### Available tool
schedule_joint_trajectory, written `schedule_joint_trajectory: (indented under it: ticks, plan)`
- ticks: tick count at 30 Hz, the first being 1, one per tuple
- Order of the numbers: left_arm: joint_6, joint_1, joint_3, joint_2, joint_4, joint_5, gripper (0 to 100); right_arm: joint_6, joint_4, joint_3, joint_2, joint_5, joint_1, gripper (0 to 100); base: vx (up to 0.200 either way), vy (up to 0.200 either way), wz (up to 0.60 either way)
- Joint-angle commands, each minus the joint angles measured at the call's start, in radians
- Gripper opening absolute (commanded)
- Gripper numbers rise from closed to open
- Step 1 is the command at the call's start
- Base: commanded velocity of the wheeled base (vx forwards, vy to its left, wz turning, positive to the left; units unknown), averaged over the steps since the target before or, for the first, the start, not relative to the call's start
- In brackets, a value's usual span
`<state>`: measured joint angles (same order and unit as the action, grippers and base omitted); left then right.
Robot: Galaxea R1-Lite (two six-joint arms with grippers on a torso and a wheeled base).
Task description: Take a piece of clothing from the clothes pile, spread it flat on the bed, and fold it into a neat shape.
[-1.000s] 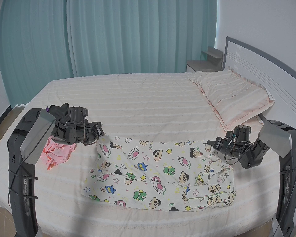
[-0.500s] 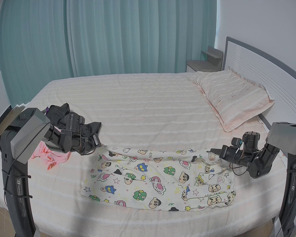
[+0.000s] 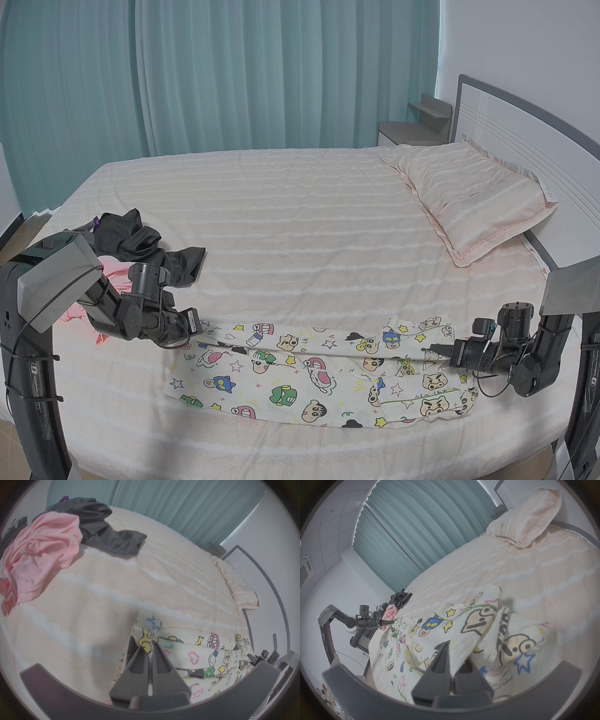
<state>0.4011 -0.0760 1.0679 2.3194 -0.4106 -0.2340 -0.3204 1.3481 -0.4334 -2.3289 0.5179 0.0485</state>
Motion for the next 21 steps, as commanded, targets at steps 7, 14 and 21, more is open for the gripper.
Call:
schedule_joint_trajectory:
  ticks: [7,14,21]
  plan:
    - [-0.004,-0.004,-0.055,-0.003,0.003,0.001,0,-0.005,0.065,0.101,-0.029,-0.007,0.007,0,0.000,0.000,0.00]
    - [0.009,-0.016,-0.103,-0.017,0.001,-0.001,100,-0.026,0.066,0.108,-0.023,-0.032,-0.006,100,0.000,0.000,0.00]
    - [0.045,0.012,-0.178,-0.101,-0.004,-0.011,100,-0.075,0.066,0.130,0.072,-0.047,-0.045,100,0.000,0.000,0.00]
